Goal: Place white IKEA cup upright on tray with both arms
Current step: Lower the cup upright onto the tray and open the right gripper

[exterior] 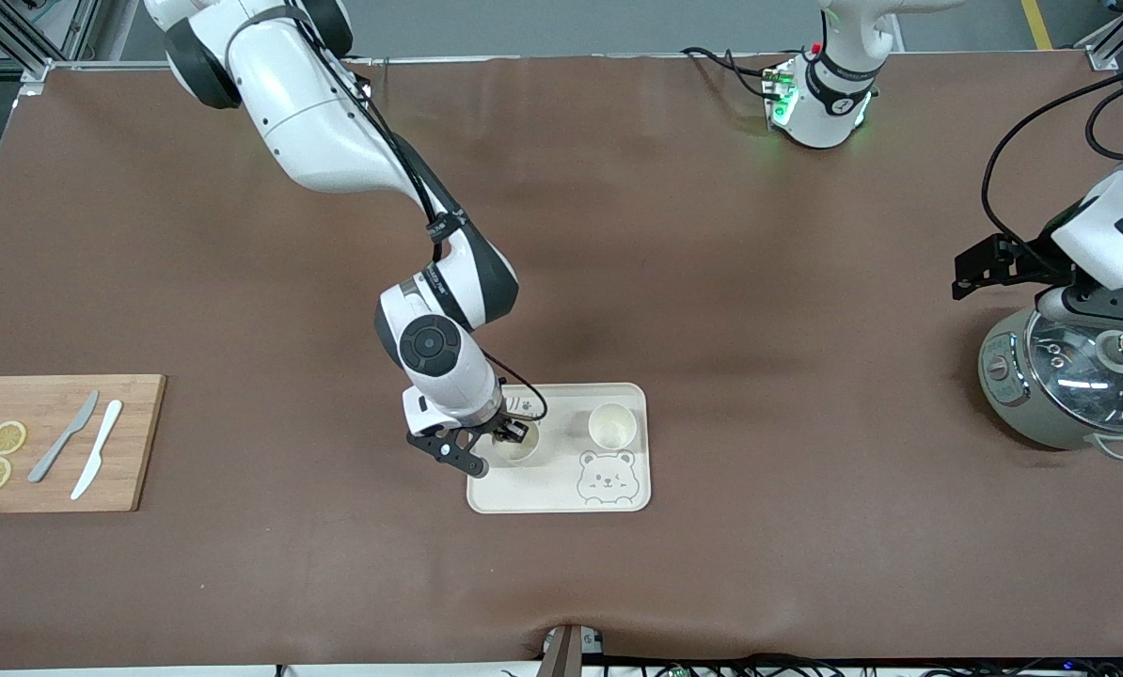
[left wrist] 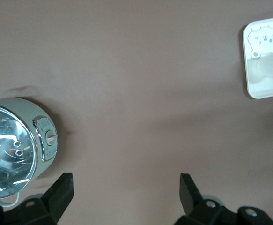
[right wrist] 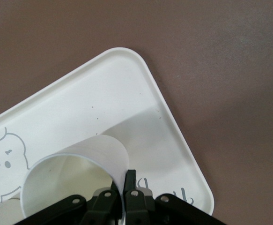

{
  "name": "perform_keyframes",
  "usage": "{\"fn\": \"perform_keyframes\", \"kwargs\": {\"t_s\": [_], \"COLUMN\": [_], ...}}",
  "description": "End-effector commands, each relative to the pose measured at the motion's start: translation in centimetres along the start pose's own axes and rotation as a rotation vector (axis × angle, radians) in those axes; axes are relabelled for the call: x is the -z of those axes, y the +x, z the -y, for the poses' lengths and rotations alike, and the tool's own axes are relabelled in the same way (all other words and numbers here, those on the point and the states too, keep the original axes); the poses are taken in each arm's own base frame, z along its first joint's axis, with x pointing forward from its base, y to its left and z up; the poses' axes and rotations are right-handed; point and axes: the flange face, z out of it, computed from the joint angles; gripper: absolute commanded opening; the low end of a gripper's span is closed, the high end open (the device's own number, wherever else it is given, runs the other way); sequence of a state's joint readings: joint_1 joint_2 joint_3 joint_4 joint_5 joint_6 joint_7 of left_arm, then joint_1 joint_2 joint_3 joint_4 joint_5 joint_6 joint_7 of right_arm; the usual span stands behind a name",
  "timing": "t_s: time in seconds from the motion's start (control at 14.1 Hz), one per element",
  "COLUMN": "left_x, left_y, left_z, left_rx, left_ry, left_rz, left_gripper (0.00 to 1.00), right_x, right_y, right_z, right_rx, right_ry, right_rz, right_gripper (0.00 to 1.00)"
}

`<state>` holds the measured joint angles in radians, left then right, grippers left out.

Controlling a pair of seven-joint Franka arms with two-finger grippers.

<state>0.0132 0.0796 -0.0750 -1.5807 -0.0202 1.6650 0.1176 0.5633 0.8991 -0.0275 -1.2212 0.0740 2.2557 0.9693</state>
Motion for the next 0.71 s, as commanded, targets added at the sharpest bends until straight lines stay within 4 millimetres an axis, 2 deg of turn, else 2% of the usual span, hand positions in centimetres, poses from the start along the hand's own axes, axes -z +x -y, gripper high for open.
{"fn": "perform_keyframes", "kwargs": {"t_s": [0.0,0.21,0.28,0.43,0.5,0.57,0.64], "left_x": [0.3,0.4,0.3,0.4,0.4,0.4,0.3], "left_y": [-0.4,-0.5,-0.5,-0.5,-0.5,-0.5,-0.5], "left_z": [0.2,0.6,0.7,0.7,0.7,0.7,0.7], "left_rx": [-0.027,-0.030,-0.030,-0.027,-0.021,-0.018,-0.014], "left_ry": [0.026,0.063,0.068,0.069,0.069,0.069,0.069], "left_rz": [0.016,0.022,0.024,0.023,0.023,0.023,0.022], "left_gripper": [1.00,1.00,1.00,1.00,1.00,1.00,1.00], "right_x": [0.1,0.1,0.1,0.5,0.9,2.1,3.3], "right_y": [0.0,0.0,0.0,0.1,0.2,0.3,0.3], "right_z": [0.5,0.5,0.5,0.5,0.6,0.9,1.1], "right_rx": [0.000,-0.002,-0.002,-0.003,-0.005,-0.005,-0.002], "right_ry": [0.009,0.009,0.009,0.013,0.018,0.027,0.038], "right_rz": [-0.009,-0.009,-0.009,-0.011,-0.014,-0.017,-0.020], "right_gripper": [0.12,0.18,0.23,0.63,0.93,1.00,1.00]}}
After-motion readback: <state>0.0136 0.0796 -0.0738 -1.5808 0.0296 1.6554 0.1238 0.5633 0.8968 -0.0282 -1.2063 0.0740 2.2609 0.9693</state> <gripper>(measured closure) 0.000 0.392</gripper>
